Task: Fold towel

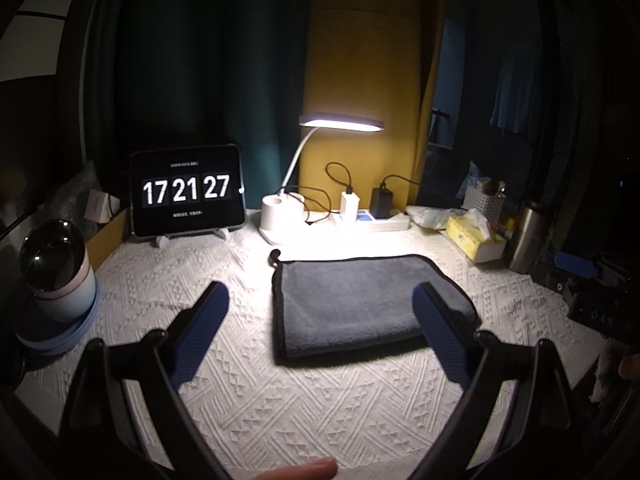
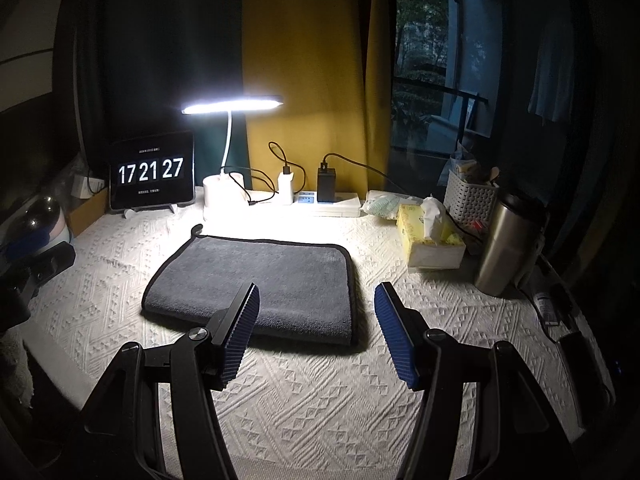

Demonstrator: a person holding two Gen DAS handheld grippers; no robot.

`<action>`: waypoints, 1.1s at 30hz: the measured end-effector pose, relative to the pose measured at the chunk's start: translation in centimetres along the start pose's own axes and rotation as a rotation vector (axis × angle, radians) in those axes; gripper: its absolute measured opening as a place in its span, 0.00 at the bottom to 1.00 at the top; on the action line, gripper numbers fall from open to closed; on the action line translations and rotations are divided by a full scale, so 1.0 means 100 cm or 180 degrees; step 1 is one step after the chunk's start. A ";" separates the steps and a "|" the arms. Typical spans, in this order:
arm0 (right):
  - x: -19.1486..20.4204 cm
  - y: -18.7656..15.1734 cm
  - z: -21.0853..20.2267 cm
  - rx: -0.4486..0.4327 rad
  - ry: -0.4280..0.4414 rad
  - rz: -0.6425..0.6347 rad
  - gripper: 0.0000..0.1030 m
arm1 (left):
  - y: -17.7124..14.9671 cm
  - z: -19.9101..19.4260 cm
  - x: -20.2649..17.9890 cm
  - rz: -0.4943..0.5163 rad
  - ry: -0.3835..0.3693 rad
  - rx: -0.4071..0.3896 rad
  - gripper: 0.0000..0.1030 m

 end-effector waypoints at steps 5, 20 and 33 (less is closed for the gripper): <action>0.001 -0.003 -0.013 -0.0065 0.0013 0.0016 0.61 | -0.002 -0.013 -0.004 0.0026 -0.0014 -0.0101 0.91; -0.001 -0.027 -0.042 -0.0168 0.0073 0.0072 0.61 | -0.015 -0.044 -0.033 0.0280 -0.0185 -0.0290 0.91; -0.008 -0.043 -0.072 -0.0325 0.0003 0.0140 0.61 | -0.025 -0.068 -0.044 0.0275 -0.0224 -0.0411 0.91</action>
Point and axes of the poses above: each gripper's, at about its wrist camera, not at the fingertips, and z roughly the way its jaws point, x to its left, y to its top, the point moved 9 cm from there along z, roughly the way its jaws point, and after that the axes turned 14 degrees about -y, right-handed, at the moved point
